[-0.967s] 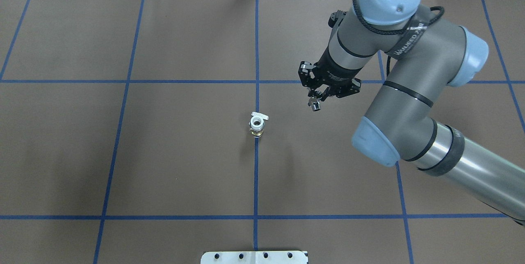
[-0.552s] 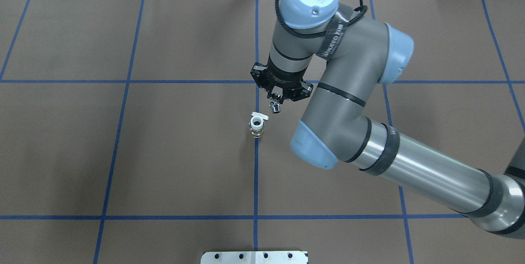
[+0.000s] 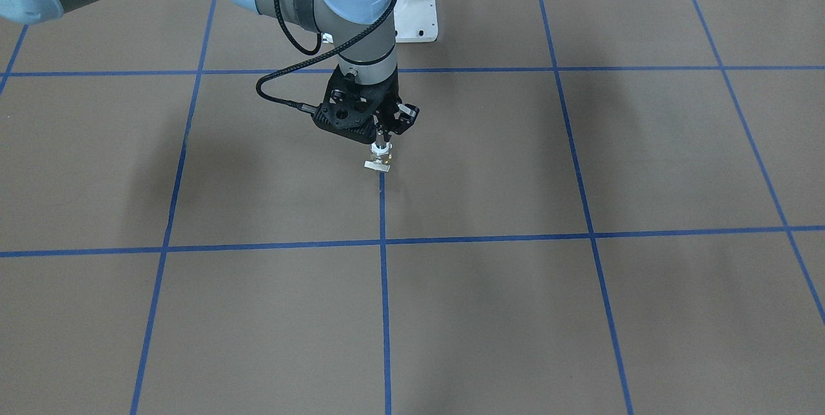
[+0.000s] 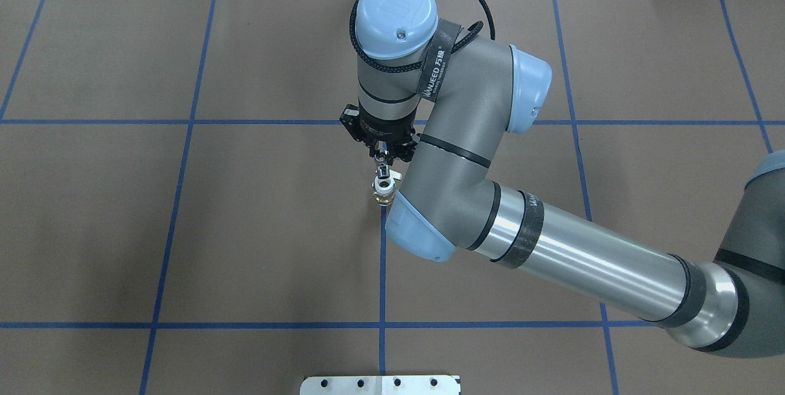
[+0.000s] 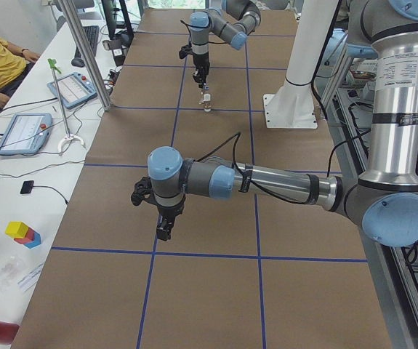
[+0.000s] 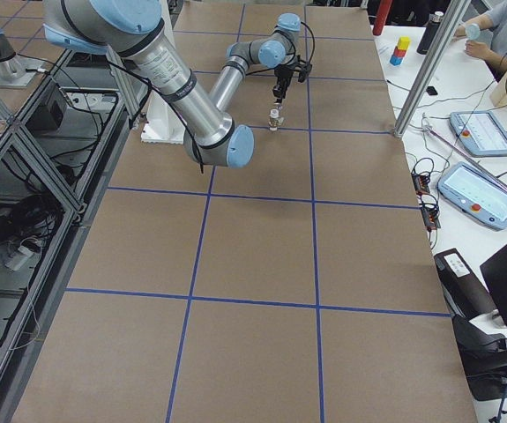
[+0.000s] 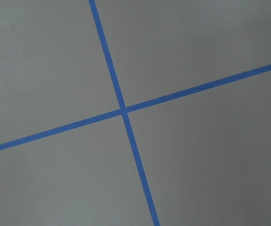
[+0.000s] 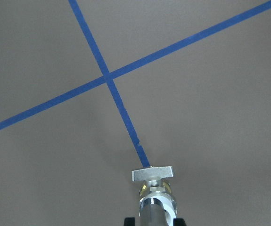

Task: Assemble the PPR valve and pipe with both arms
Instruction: 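Press the chrome valve down onto the white fitting with the right gripper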

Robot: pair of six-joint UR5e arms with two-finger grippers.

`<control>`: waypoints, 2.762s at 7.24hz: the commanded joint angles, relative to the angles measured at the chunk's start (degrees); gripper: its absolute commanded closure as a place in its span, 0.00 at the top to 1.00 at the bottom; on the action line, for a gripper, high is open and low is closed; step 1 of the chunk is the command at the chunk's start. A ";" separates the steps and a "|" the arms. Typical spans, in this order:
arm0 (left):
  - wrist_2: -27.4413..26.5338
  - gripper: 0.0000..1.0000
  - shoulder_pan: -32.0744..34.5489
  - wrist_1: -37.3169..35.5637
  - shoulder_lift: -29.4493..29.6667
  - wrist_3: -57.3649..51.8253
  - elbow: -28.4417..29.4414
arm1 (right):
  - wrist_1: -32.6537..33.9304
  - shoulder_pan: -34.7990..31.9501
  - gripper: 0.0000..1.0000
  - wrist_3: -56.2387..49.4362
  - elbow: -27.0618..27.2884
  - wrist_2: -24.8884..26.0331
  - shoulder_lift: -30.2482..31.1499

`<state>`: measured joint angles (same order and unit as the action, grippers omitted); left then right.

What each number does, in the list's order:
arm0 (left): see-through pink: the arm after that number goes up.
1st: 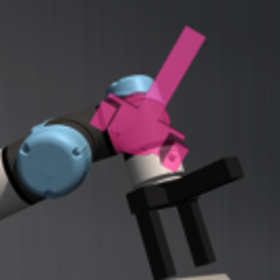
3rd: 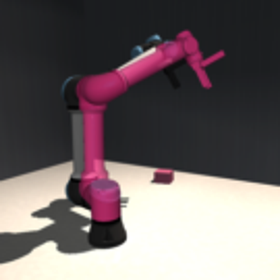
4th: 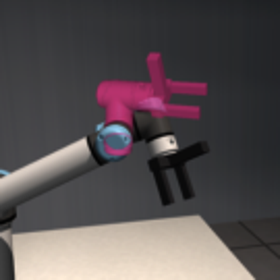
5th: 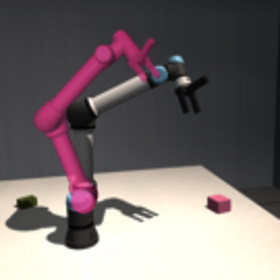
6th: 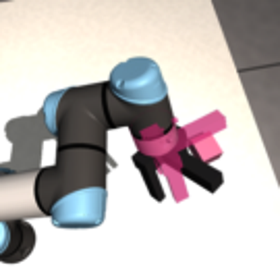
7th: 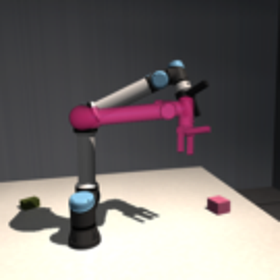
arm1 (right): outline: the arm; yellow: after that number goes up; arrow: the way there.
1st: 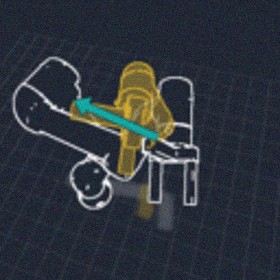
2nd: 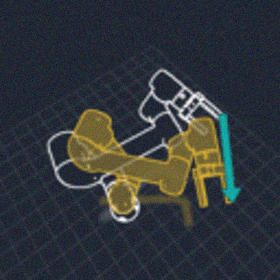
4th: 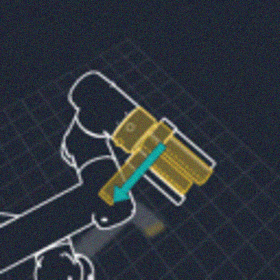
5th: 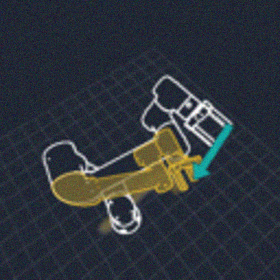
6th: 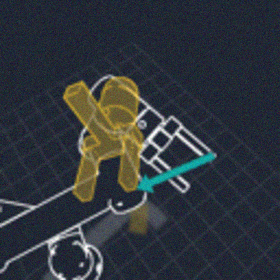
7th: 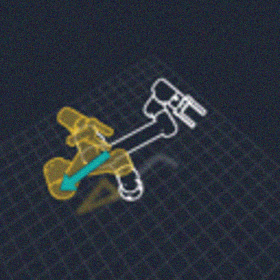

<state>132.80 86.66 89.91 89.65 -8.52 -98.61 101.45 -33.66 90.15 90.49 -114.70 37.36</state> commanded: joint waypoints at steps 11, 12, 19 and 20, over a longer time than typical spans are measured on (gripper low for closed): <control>0.00 1.00 -0.09 0.00 0.09 0.09 0.00 | 1.91 1.40 0.00 0.11 0.30 0.18 0.34; 0.00 1.00 -0.09 0.09 0.09 0.09 0.00 | 1.82 1.40 0.00 -0.07 0.12 0.18 0.34; 0.00 1.00 -0.09 0.09 0.09 0.09 0.09 | 1.47 1.84 0.00 -0.59 -0.23 1.22 0.43; 0.00 1.00 -0.09 0.09 0.09 0.09 0.09 | 1.47 1.76 0.00 -0.77 -0.32 1.41 0.52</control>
<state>132.80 86.57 90.00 89.74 -8.44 -98.52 102.95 -31.81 89.59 90.24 -113.74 37.83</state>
